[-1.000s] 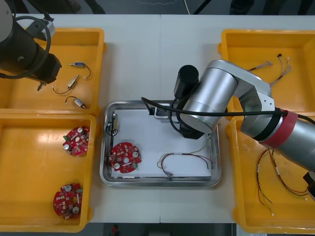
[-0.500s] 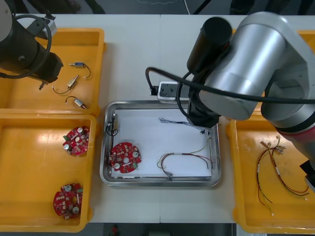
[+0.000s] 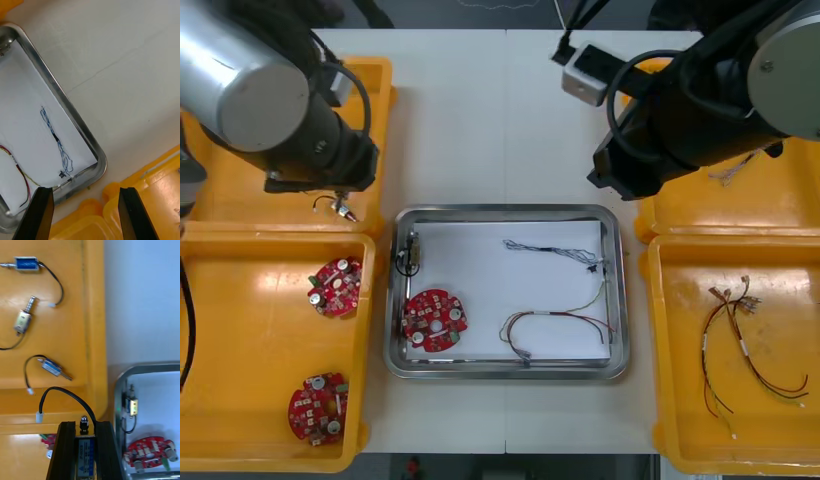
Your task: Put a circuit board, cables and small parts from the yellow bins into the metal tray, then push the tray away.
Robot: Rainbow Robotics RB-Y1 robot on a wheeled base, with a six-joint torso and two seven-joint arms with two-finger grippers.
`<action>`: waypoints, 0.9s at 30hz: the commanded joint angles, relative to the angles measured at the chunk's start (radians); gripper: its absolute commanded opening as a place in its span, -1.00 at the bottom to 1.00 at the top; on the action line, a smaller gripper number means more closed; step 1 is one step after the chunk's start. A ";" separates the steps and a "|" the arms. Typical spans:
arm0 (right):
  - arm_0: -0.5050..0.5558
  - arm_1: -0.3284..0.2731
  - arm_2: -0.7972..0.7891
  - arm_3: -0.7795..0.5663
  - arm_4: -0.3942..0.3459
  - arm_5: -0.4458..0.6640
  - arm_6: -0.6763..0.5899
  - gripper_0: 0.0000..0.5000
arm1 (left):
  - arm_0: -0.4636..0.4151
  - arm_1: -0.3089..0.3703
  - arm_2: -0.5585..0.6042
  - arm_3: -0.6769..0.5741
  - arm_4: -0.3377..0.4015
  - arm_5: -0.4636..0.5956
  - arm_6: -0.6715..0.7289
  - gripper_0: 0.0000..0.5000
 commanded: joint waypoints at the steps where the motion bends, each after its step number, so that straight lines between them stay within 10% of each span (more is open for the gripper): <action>1: 0.068 -0.115 -0.085 -0.068 -0.050 0.002 -0.110 1.00 | -0.054 -0.058 -0.097 -0.040 -0.006 -0.052 0.061 -1.00; 10: 0.261 -0.246 -0.206 -0.171 -0.086 0.002 -0.360 1.00 | -0.055 -0.106 -0.303 0.010 -0.077 -0.209 0.130 -1.00; 27: 0.550 -0.318 -0.467 -0.174 -0.143 0.002 -0.653 1.00 | -0.055 -0.152 -0.476 0.205 -0.154 -0.431 0.136 -0.99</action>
